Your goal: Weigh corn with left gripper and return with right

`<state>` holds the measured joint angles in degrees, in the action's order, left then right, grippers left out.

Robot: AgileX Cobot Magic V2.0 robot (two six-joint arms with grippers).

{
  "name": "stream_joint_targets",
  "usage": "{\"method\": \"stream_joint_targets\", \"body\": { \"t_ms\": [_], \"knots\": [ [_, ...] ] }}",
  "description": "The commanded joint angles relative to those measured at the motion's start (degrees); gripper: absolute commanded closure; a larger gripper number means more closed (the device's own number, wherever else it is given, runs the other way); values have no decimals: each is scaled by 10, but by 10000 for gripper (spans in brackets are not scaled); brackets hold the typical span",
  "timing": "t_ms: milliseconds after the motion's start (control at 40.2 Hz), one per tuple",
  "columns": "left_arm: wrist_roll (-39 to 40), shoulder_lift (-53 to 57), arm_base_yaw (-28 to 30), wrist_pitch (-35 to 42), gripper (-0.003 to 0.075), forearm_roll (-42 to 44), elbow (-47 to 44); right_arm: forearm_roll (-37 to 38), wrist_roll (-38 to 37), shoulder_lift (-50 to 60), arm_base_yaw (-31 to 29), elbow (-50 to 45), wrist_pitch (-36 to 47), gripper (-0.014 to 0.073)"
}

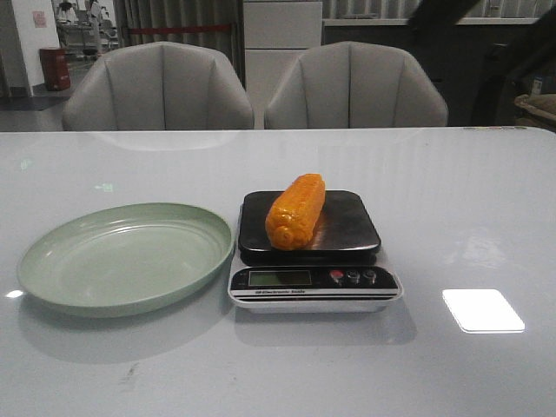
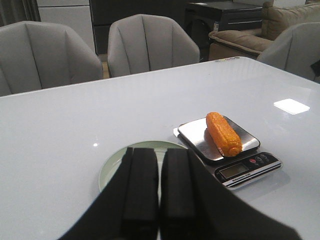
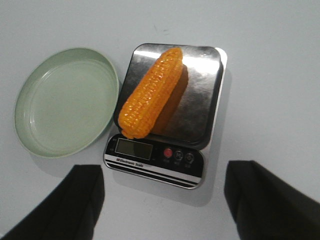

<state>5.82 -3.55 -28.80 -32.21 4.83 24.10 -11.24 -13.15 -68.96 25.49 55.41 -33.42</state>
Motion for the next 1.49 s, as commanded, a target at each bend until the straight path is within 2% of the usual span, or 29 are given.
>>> {"method": "stream_joint_targets", "body": {
  "t_ms": [0, 100, 224, 324, 523, 647, 896, 971, 1021, 1145, 1195, 1320, 1469],
  "knots": [
    [-1, -8, 0, 49, 606, 1, 13, 5, -18, -54, 17, 77, 3, -3],
    [-1, -8, 0, 49, 606, 1, 13, 41, -67, -117, 39, 135, -25, -3],
    [-1, -8, 0, 49, 606, 1, 13, 126, -174, -189, 67, 206, -69, -3],
    [-1, -8, 0, 49, 606, 1, 13, 156, -242, -242, 81, 258, -98, -3],
    [-1, -8, 0, 49, 606, 1, 13, 154, -301, -329, 93, 339, -145, -3],
    [-1, -8, 0, 49, 606, 1, 13, 154, -310, -372, 100, 378, -182, -3],
    [-1, -8, 0, 49, 606, 1, 13, 149, -354, -432, 104, 411, -212, 0],
    [-1, -8, 0, 49, 606, 1, 13, 147, -358, -441, 104, 411, -210, 46],
    [-1, -8, 0, 49, 606, 1, 13, 143, -358, -447, 104, 411, -210, 127],
    [-1, -8, 0, 49, 606, 1, 13, 136, -358, -452, 104, 411, -204, 407],
    [-1, -8, 0, 49, 606, 1, 13, 128, -358, -451, 104, 412, -197, 463],
    [-1, -8, 0, 49, 606, 1, 13, 109, -352, -449, 113, 425, -193, 438],
    [-1, -8, 0, 49, 606, 1, 13, 108, -320, -452, 152, 457, -167, 438]
  ]
}}
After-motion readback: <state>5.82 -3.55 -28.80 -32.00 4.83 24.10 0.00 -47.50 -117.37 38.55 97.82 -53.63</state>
